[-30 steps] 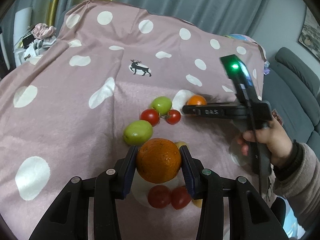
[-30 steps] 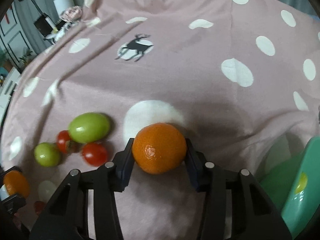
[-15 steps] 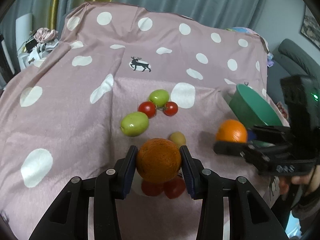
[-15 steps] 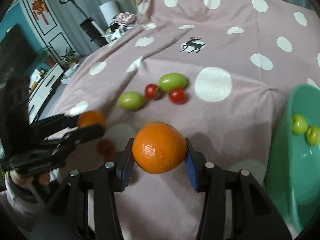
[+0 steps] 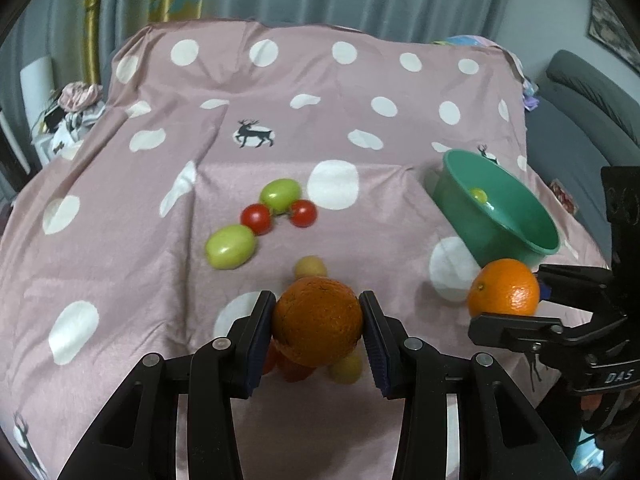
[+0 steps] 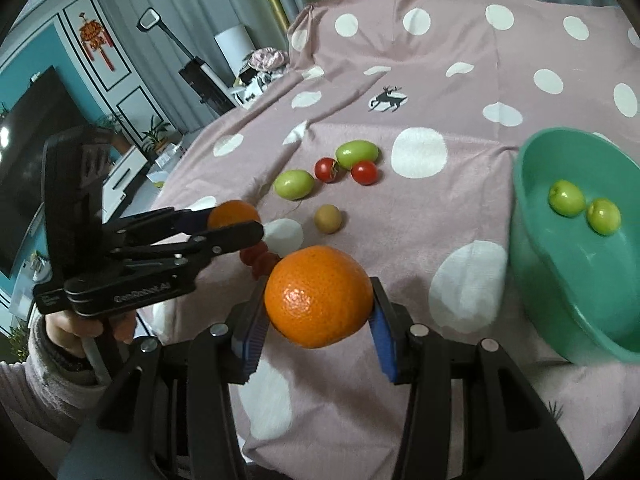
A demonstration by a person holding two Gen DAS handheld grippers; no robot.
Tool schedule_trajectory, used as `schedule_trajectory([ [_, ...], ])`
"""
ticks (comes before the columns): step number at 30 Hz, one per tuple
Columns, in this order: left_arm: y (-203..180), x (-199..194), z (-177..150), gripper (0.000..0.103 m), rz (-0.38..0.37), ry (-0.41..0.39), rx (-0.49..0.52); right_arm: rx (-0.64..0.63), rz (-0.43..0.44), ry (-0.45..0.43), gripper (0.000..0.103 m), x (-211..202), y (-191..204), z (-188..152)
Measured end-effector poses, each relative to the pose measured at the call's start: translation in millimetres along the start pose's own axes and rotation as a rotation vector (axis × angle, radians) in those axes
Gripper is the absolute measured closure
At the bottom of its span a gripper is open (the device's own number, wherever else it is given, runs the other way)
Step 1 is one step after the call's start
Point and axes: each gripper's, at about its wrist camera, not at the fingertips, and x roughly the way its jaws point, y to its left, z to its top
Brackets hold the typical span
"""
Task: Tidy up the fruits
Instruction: 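Carry both oranges into the green bowl and open both tools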
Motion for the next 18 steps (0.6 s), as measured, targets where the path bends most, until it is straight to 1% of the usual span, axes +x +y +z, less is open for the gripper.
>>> schedule_trajectory([
  [9,-34.5,-2.7,16.4,0.060,-0.009,-0.027,0.083,0.035,-0.006,-0.085,0.056,-30.1,-19.0,-1.1],
  [15,-59.2,1.2,29.4,0.060,-0.030,-0.043,0.142,0.082,-0.045,-0.142,0.056,-49.9,-41.4,-5.1],
  [18,-73.6,4.1,36.8,0.060,-0.048,-0.056,0.174,0.108,-0.081,-0.176,0.056,-61.9,-55.4,-7.3],
])
